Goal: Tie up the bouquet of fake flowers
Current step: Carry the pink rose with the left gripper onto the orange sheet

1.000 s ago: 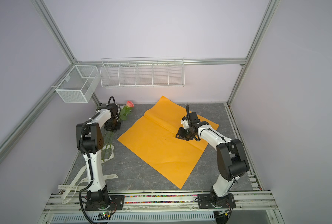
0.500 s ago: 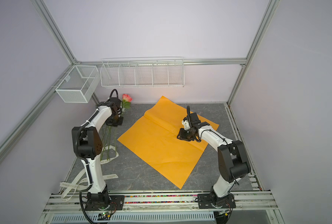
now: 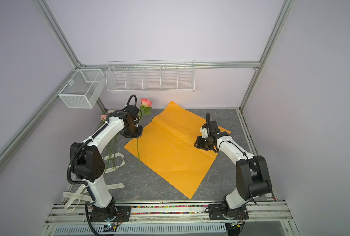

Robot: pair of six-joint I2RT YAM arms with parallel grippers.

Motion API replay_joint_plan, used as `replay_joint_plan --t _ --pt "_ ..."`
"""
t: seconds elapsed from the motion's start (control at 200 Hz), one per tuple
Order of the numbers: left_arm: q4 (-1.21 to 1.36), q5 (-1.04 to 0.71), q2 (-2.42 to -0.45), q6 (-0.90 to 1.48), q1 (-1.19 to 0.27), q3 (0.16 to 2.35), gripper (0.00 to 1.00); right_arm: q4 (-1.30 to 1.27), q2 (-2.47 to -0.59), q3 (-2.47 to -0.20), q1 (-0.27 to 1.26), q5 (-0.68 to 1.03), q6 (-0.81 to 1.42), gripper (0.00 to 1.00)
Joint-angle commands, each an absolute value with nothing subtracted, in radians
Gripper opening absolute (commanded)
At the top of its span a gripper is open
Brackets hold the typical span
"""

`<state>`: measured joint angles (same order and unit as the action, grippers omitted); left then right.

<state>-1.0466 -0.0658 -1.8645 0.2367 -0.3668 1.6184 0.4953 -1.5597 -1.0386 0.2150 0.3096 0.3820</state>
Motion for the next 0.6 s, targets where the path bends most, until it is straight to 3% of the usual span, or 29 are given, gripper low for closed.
replay_joint_plan --t 0.0,0.21,0.39,0.595 --pt "-0.879 -0.287 -1.898 0.416 -0.463 1.602 0.0 0.474 -1.55 -1.006 0.139 0.349 0.366 0.36" --pt "-0.721 -0.36 -2.06 0.581 -0.588 1.711 0.0 0.482 -1.557 -0.986 0.114 0.366 0.359 0.36" --pt "-0.688 -0.362 -2.185 0.66 -0.602 1.809 0.0 0.516 -1.52 -0.973 0.113 0.355 0.345 0.36" --pt "-0.844 -0.338 -2.343 0.592 -0.607 2.021 0.0 0.53 -1.494 -0.956 0.114 0.35 0.331 0.36"
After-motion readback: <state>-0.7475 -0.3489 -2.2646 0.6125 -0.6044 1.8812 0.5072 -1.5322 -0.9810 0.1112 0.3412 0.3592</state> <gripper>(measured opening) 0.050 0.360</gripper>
